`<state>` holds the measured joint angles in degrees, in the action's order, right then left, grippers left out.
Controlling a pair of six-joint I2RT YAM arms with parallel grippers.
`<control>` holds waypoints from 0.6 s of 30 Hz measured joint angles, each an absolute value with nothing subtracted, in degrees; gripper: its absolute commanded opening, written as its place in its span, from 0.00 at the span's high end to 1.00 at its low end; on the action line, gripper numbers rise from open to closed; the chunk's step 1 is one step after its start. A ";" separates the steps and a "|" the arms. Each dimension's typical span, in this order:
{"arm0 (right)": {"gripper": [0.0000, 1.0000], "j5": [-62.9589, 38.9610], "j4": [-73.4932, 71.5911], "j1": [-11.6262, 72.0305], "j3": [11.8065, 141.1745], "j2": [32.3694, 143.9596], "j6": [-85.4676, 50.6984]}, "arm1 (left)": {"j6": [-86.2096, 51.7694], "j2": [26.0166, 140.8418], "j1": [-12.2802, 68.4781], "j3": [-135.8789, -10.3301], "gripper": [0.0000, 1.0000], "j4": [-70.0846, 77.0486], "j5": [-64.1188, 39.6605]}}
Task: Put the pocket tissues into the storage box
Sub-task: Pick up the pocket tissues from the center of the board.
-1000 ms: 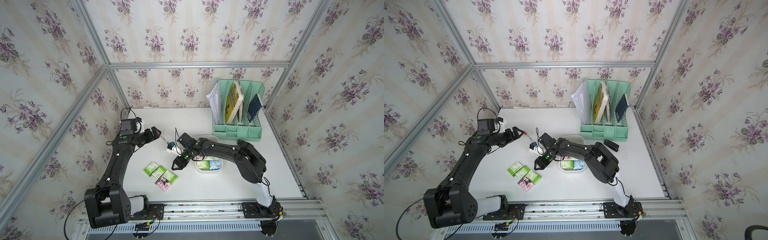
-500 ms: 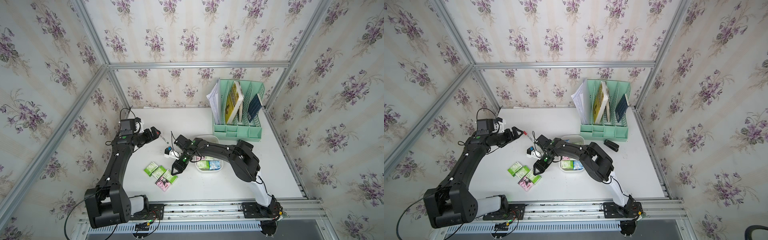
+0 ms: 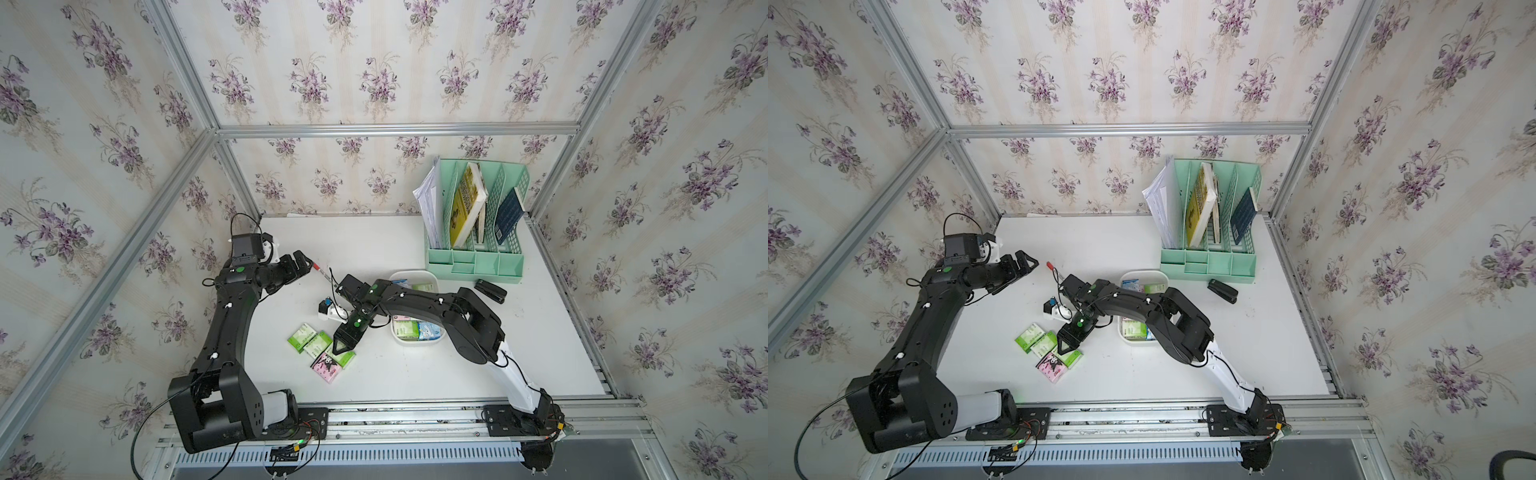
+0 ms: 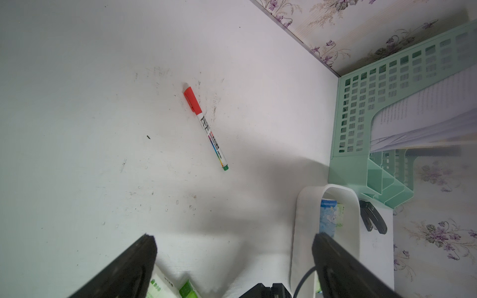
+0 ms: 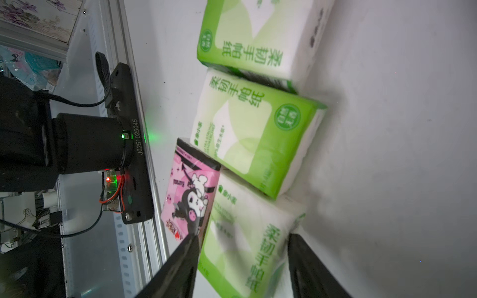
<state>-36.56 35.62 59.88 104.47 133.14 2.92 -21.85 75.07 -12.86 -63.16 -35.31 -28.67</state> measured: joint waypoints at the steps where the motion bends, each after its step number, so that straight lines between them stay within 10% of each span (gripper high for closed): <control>1: 0.46 -36.38 36.03 59.88 104.86 133.53 2.85 | -21.80 75.11 -13.15 -63.18 0.01 -35.33 -28.67; 10: 1.00 -35.11 37.60 60.14 105.32 134.39 2.79 | -21.41 75.22 -13.80 -62.57 0.01 -35.35 -28.69; 18: 1.00 -31.81 34.98 58.37 101.06 130.06 0.34 | -20.99 75.77 -13.93 -63.70 0.01 -35.75 -28.99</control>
<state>-31.81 34.98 58.37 101.06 130.06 0.34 -20.99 75.77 -13.93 -63.70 -35.75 -28.99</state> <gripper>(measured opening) 0.098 0.988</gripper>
